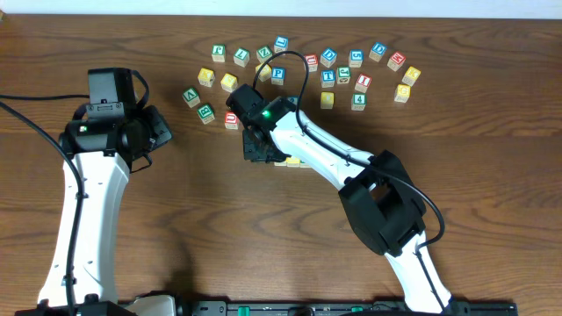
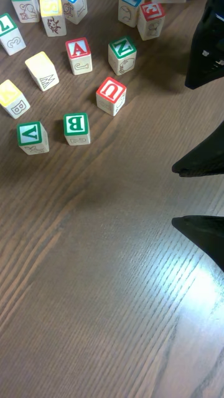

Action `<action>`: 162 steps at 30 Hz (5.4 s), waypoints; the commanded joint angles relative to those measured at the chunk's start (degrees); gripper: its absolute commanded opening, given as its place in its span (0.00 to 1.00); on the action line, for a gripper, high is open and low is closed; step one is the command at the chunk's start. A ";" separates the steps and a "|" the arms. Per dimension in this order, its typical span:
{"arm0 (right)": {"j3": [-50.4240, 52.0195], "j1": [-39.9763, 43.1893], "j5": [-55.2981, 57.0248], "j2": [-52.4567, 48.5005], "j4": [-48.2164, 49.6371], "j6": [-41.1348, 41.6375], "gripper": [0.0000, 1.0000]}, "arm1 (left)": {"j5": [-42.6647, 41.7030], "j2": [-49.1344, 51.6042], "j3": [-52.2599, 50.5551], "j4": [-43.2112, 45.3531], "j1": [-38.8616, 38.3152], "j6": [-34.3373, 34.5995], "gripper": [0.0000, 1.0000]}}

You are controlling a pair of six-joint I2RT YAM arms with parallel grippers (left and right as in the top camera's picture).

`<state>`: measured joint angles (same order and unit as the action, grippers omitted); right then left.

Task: Spell out CORL

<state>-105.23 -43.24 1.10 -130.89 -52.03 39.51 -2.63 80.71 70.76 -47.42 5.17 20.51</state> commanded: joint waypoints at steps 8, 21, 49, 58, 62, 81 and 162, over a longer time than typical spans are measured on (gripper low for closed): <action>-0.76 0.39 0.22 -0.50 -2.32 0.66 0.30 | 0.70 0.63 0.92 -0.17 0.28 -0.98 0.22; -4.44 1.31 -2.84 2.23 -2.03 -7.32 0.42 | 0.72 0.63 0.92 -0.20 0.28 -1.01 0.22; -7.48 33.94 -3.58 37.24 -18.27 -23.91 0.99 | 0.72 0.63 0.92 -0.15 0.28 -0.98 0.95; -7.48 34.16 -2.73 37.18 -19.61 -24.17 0.99 | 0.72 0.63 0.92 -0.15 0.28 -0.98 0.95; -7.48 34.16 -2.80 37.18 -21.22 -24.13 0.99 | 0.72 0.63 0.92 -0.15 0.28 -0.98 0.95; 33.20 41.57 -1.73 71.28 9.18 -34.47 0.99 | 0.72 0.63 0.92 -0.15 0.28 -1.01 0.95; 104.91 43.54 -3.17 130.60 47.80 -36.59 0.99 | 5.11 -68.94 -59.76 47.60 0.28 -8.55 0.96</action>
<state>-0.40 -0.21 -1.74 -0.62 -4.01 3.60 1.69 17.52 16.49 -2.70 5.17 14.39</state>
